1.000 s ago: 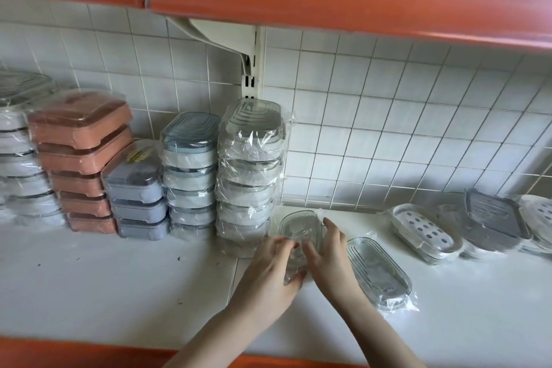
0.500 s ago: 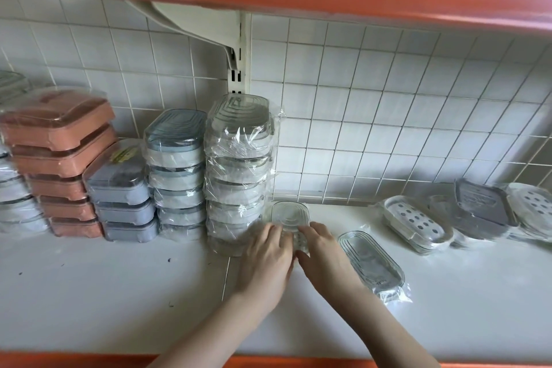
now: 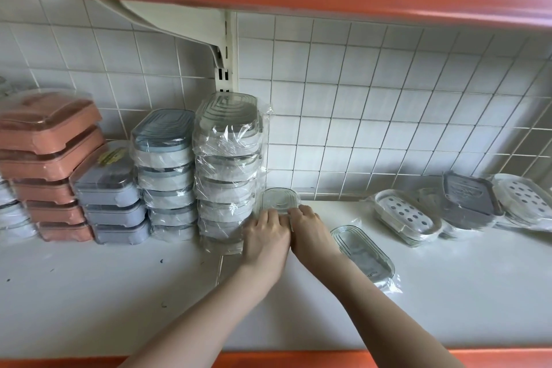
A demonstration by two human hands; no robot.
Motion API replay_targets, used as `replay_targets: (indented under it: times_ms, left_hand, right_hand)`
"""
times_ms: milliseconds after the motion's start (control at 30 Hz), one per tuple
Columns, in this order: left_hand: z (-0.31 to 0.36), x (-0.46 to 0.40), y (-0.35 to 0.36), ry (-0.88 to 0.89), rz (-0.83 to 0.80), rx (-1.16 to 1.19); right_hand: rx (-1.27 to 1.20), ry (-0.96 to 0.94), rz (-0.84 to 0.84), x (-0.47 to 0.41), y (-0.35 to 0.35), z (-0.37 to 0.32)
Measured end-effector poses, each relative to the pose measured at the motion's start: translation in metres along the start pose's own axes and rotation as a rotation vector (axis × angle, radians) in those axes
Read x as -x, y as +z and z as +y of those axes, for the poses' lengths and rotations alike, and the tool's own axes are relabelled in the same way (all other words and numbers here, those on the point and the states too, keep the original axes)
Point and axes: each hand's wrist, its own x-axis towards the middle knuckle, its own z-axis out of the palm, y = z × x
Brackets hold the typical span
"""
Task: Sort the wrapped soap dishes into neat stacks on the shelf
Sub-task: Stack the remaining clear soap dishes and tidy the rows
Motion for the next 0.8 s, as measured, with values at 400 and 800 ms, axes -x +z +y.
replay_targets:
  times_ms: [400, 800]
  left_hand:
    - [0.012, 0.020, -0.015, -0.071, 0.019, 0.173]
    - [0.069, 0.058, -0.018, -0.109, -0.142, 0.657]
  right_hand:
    - [-0.114, -0.093, 0.430, 0.054, -0.015, 0.031]
    - [-0.232, 0.226, 0.278, 0.107, -0.001, 0.090]
